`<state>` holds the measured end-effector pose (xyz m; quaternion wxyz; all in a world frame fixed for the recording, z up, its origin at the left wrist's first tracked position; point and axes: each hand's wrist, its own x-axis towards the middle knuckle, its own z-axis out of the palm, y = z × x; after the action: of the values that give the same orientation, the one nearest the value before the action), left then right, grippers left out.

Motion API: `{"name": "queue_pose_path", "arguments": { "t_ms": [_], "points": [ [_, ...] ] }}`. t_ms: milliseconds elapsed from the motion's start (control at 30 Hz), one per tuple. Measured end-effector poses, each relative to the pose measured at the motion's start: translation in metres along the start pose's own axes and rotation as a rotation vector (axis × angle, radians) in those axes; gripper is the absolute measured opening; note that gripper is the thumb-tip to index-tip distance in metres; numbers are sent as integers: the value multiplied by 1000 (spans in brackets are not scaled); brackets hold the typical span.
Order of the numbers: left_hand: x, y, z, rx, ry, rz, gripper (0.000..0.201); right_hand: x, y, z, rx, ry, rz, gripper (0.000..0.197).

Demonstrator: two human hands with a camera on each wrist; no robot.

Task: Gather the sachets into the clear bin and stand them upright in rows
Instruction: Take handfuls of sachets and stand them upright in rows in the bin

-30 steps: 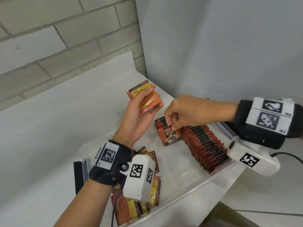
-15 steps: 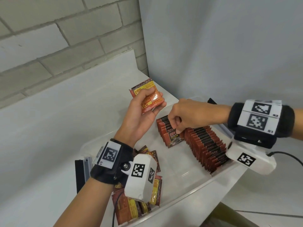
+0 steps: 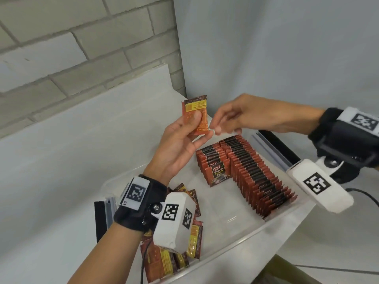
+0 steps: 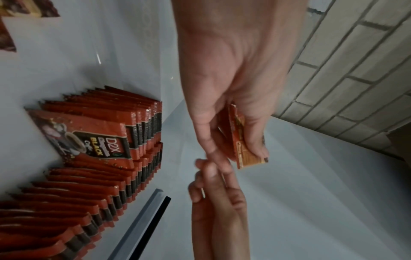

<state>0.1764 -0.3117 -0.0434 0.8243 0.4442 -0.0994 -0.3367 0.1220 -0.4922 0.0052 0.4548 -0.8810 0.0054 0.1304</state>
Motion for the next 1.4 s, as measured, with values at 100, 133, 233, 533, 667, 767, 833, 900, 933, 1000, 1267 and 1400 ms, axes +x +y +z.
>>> {"name": "queue_pose_path", "arguments": {
  "t_ms": [100, 133, 233, 533, 667, 767, 833, 900, 933, 1000, 1267, 1400],
  "points": [
    [1, -2, 0, 10, -9, -34, 21, -2, -1, -7, 230, 131, -93, 26],
    [1, -3, 0, 11, -13, -50, 21, -3, -2, -8, 254, 139, -128, 32],
    [0, -4, 2, 19, -44, -111, 25, -2, -4, -4, 211, 113, -200, 29],
    [-1, -2, 0, 165, -63, -147, 44, 1, -12, -2, 169, 136, -204, 12],
    [-1, -1, -2, 186, -57, -133, 54, 2, -14, -4, 158, 137, -163, 12],
    [-1, -3, -3, 210, -90, -116, 46, 4, -14, -3, 210, 154, -139, 16],
    [-1, -4, -3, 234, -100, -98, 43, 6, -13, -1, 235, 183, -122, 17],
    [-1, -3, -3, 235, -87, -67, 42, 6, -13, 0, 295, 222, -95, 20],
    [-1, -2, -3, 225, -70, -54, 42, 5, -11, 0, 330, 235, -72, 26],
    [1, -1, -3, 179, -31, -25, 46, 1, -7, 0, 374, 201, -7, 39],
    [4, 0, -6, 117, 78, -2, 48, -6, 0, 12, 402, 179, 90, 26],
    [3, -1, -2, 158, 90, -4, 52, -4, -2, 5, 481, 253, 71, 13]
  ]
}}
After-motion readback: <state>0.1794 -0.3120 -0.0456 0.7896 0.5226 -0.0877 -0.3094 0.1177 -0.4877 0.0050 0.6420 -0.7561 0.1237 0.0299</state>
